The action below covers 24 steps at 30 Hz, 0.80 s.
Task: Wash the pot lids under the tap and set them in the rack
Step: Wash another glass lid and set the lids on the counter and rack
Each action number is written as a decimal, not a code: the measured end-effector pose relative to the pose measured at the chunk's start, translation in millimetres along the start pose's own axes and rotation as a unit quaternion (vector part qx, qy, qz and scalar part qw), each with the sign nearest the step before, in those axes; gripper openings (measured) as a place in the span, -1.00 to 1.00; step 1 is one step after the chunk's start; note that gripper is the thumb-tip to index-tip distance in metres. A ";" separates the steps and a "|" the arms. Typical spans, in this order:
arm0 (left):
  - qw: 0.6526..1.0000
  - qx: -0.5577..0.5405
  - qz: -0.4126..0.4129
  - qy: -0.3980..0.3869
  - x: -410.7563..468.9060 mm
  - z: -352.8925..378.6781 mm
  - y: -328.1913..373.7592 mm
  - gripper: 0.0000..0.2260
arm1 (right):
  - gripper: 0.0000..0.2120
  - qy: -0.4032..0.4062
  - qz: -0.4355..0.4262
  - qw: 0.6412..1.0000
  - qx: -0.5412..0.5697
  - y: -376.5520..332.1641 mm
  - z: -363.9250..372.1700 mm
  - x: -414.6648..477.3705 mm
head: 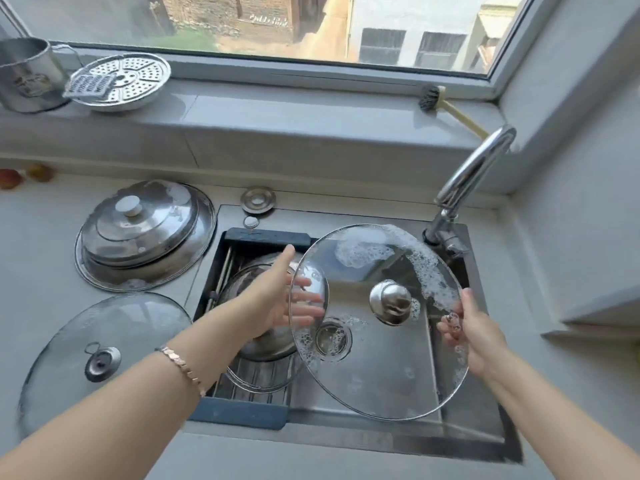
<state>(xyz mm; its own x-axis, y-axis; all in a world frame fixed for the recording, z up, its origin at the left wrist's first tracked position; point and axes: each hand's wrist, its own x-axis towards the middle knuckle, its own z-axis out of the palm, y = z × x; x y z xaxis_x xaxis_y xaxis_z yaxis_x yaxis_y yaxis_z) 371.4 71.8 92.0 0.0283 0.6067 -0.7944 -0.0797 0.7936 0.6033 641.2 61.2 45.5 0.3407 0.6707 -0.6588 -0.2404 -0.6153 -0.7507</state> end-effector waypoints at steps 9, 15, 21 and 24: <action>0.990 -0.105 0.081 0.051 11.3 65.0 -8.2 -0.52 | -0.63 -0.047 -0.022 0.988 -0.147 -9.3 -25.0 45.1; 0.981 -0.100 0.122 0.111 10.1 74.4 5.4 -0.54 | -0.44 0.005 -0.126 0.945 -0.302 -47.4 4.5 77.5; 0.978 -0.098 0.123 0.134 12.1 72.4 17.3 -0.53 | -0.56 0.016 -0.035 0.940 -0.338 -66.0 22.7 124.9; 0.979 -0.094 0.120 0.138 15.6 72.3 21.0 -0.52 | -0.72 0.006 -0.004 0.945 -0.328 -63.9 26.8 140.5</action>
<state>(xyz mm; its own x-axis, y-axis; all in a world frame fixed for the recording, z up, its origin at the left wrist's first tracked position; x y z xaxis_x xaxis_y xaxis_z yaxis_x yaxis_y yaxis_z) 442.2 101.3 97.4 -0.2822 0.7181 -0.6362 -0.2331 0.5919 0.7715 680.0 205.8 -0.4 0.3510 0.6740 -0.6501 0.3751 -0.7373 -0.5619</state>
